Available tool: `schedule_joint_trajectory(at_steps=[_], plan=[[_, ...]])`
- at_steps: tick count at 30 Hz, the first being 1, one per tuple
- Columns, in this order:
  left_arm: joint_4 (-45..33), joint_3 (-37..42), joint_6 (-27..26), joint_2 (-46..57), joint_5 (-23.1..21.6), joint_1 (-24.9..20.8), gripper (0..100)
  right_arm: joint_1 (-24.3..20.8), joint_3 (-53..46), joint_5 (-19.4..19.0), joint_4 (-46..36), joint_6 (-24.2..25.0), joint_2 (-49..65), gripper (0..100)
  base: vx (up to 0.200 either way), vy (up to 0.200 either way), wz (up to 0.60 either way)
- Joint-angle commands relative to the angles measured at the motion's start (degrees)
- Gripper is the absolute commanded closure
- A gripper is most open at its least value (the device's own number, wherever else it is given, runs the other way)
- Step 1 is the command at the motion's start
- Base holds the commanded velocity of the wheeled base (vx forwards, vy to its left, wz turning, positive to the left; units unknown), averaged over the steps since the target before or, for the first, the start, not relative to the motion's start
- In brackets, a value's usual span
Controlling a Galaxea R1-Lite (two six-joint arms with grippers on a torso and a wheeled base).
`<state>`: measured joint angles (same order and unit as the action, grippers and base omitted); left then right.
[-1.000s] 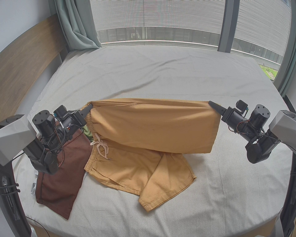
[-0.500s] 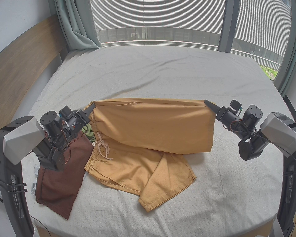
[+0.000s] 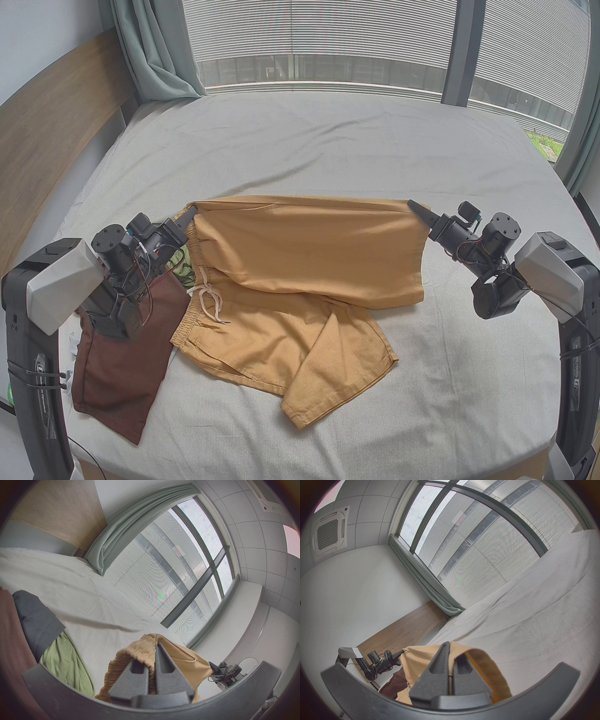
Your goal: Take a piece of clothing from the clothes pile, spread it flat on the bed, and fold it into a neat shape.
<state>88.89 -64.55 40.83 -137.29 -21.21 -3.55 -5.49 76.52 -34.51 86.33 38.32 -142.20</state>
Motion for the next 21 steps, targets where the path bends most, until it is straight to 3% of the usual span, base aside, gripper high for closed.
schedule_joint_trajectory(at_steps=[1,8,9,15,21], plan=[[0.0,-2.0,0.0,-2.3,-0.1,0.0,100,-0.1,3.1,0.0,-1.3,-0.1,-2.7,100,0.000,0.000,0.00],[-0.2,-3.5,1.0,-3.2,-0.3,0.1,100,-0.3,3.7,0.1,-2.0,-0.3,-2.9,100,0.000,0.000,0.00],[-0.4,-4.1,1.4,-3.3,-0.3,0.1,0,-0.3,4.1,0.1,-2.0,-0.3,-2.9,0,0.000,0.000,0.00],[-4.1,-3.8,6.0,-1.8,-0.2,-0.4,0,-0.1,3.5,0.1,-1.2,-0.5,-2.6,0,0.000,0.000,0.00],[-7.6,0.1,6.1,2.2,0.0,-0.7,0,-0.4,-6.6,0.1,2.0,-0.7,2.1,0,0.000,0.000,0.00]])
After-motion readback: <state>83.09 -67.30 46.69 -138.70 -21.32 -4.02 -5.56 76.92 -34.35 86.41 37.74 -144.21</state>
